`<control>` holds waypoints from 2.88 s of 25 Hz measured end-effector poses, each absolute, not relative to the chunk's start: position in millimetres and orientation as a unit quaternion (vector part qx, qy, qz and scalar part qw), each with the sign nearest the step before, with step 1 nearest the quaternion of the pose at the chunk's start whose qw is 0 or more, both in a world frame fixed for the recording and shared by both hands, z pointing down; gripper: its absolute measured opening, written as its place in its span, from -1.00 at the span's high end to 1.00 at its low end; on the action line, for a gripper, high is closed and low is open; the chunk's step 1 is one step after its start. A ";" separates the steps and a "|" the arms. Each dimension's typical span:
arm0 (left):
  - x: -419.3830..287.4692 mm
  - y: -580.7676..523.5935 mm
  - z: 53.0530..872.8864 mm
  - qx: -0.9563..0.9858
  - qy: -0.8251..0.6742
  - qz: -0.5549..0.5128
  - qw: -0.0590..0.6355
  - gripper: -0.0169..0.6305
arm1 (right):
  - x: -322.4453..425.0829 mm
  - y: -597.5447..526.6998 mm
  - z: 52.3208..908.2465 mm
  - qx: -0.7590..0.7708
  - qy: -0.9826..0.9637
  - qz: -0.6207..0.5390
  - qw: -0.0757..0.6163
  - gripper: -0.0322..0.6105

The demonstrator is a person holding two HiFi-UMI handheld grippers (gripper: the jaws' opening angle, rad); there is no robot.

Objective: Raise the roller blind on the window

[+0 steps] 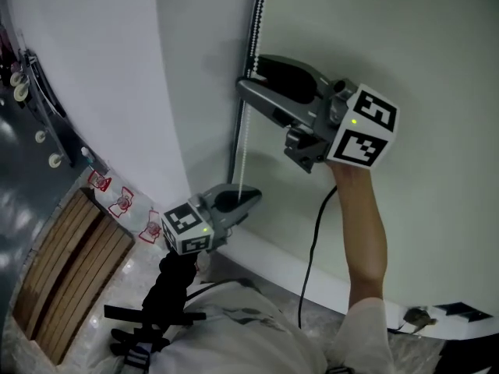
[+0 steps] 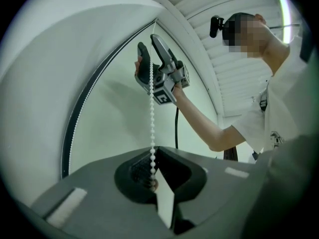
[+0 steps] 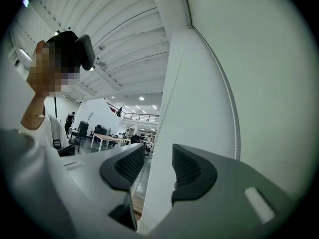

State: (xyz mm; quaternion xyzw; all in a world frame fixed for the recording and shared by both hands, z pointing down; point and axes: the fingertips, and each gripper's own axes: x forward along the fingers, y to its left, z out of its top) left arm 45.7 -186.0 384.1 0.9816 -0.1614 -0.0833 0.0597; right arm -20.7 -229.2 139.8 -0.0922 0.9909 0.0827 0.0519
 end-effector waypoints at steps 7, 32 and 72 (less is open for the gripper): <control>41.9 -196.4 375.5 0.980 -0.170 -0.081 0.065 0.95 | -27.8 -242.8 71.8 -0.077 0.988 0.105 0.078 0.40; 38.9 -195.9 406.1 0.979 -0.180 -0.073 0.063 0.95 | -31.6 -235.1 65.6 -0.053 0.990 0.096 0.085 0.85; 24.2 -197.2 383.7 0.977 -0.179 -0.094 0.068 0.95 | -32.1 -207.4 220.8 -0.055 0.998 0.006 0.003 0.86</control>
